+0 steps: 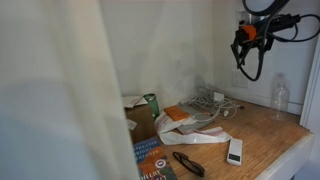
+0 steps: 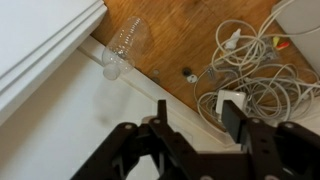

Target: Turn on the light

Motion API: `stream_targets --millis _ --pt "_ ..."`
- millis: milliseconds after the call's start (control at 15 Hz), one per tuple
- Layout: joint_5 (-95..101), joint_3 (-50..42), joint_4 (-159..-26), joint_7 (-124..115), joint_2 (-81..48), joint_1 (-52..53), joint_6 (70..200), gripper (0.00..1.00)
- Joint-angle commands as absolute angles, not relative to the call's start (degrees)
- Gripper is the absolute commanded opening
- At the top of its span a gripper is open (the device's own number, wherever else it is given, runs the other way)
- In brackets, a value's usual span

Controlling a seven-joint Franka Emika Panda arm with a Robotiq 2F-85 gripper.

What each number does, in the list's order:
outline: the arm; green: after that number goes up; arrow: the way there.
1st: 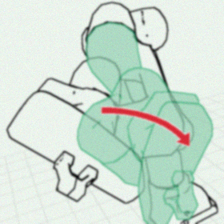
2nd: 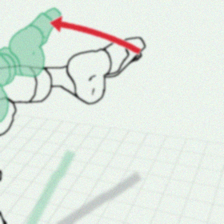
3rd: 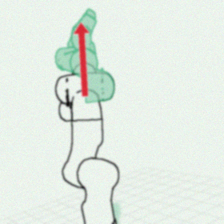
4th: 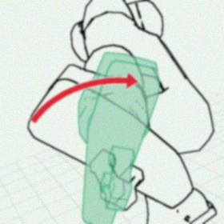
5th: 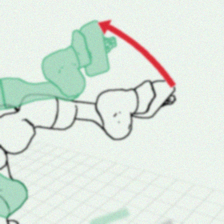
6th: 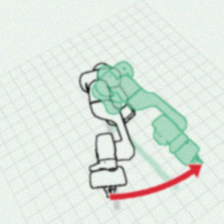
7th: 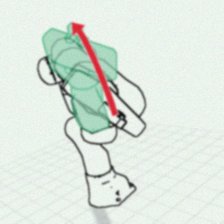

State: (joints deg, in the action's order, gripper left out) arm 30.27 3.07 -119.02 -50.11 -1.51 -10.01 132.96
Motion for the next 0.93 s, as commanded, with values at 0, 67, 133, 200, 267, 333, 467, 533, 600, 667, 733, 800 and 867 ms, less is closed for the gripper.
stream_targets --millis 0,67,133,200,267,333,467,533,600,667,733,800,867 --pt "34.8 -0.9 -110.8 -60.9 -10.0 -6.4 134.3 0.3" --pt "35.8 -2.1 -109.2 -63.7 -11.8 -5.6 134.4 0.23" --pt "36.5 -3.3 -107.7 -66.0 -13.5 -4.6 134.4 0.16" --pt "37.1 -4.4 -106.1 -68.4 -15.3 -3.7 134.3 0.09" --pt "37.1 -5.3 -104.7 -70.3 -17.0 -3.0 134.2 0.01" --pt "37.9 -6.5 -103.3 -72.8 -18.7 -2.2 134.7 0.0" --pt "39.4 -8.8 -100.7 -76.9 -21.7 -0.9 135.1 0.0" --pt "39.0 -9.5 -99.5 -78.1 -23.0 -0.6 135.1 0.0" --pt "39.4 -10.3 -98.4 -79.7 -24.3 -0.2 135.3 0.0" --pt "39.4 -11.1 -97.2 -80.9 -25.7 0.1 135.4 0.0" --pt "39.0 -11.7 -96.2 -81.8 -27.0 0.2 135.9 0.0" --pt "39.2 -12.4 -95.2 -82.8 -28.2 0.5 136.0 0.0" --pt "39.4 -13.1 -94.1 -83.4 -29.5 0.7 135.9 0.0"
